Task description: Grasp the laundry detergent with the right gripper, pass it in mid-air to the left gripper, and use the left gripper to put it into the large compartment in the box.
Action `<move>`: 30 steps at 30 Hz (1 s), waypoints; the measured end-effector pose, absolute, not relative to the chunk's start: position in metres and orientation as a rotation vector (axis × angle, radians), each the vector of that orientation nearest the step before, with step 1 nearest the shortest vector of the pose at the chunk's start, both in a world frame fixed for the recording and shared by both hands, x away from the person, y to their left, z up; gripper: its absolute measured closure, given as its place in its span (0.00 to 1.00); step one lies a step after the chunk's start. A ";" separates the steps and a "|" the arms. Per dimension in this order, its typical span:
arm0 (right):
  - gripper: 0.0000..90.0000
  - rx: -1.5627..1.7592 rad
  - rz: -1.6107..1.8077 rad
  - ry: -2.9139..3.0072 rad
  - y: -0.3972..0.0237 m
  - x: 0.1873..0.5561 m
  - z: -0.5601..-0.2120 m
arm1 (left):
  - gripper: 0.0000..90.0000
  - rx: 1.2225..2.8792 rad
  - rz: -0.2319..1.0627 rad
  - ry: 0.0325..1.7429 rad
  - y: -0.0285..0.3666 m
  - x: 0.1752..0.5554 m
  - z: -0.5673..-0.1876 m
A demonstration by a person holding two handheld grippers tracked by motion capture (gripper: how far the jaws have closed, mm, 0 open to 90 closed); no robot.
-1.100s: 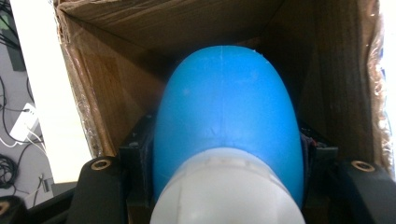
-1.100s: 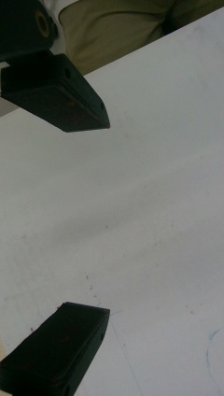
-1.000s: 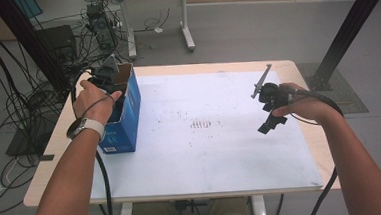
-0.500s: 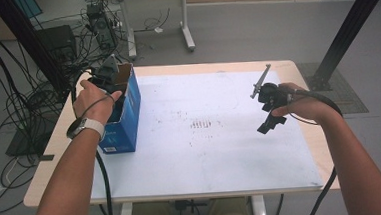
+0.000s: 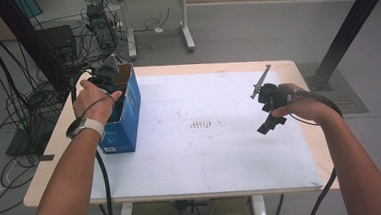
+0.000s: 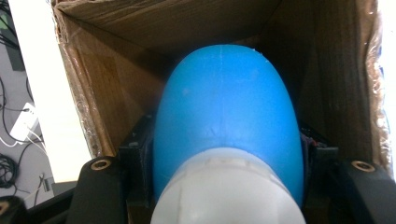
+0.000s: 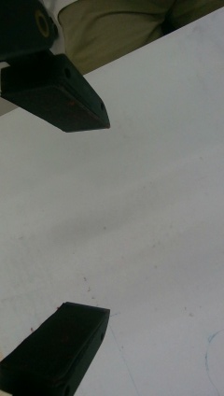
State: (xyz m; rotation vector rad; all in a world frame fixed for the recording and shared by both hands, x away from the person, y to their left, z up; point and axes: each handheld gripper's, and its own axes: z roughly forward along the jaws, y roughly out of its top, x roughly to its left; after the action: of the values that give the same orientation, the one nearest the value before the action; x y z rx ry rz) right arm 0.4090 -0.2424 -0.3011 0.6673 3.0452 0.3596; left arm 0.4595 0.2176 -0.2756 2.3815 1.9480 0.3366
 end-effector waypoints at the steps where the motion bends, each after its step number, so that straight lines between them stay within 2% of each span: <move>1: 0.09 0.667 0.360 3.045 -0.242 0.409 -0.301 | 0.42 2.383 0.337 1.947 0.217 0.460 -0.276; 22: 0.09 0.673 0.350 3.061 -0.243 0.408 -0.305 | 0.41 2.383 0.346 1.928 0.219 0.461 -0.275; 25: 0.09 0.669 0.350 3.064 -0.243 0.408 -0.306 | 0.34 2.374 0.333 1.919 0.220 0.461 -0.272; 30: 0.09 0.665 0.350 3.064 -0.241 0.407 -0.305 | 0.30 2.383 0.325 1.895 0.220 0.461 -0.268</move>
State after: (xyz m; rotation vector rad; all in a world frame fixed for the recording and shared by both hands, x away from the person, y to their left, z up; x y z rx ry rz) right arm 0.4075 -0.2406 -0.3050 0.6647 3.0640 0.3497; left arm 0.4609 0.2202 -0.2681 2.3828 1.8953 0.3246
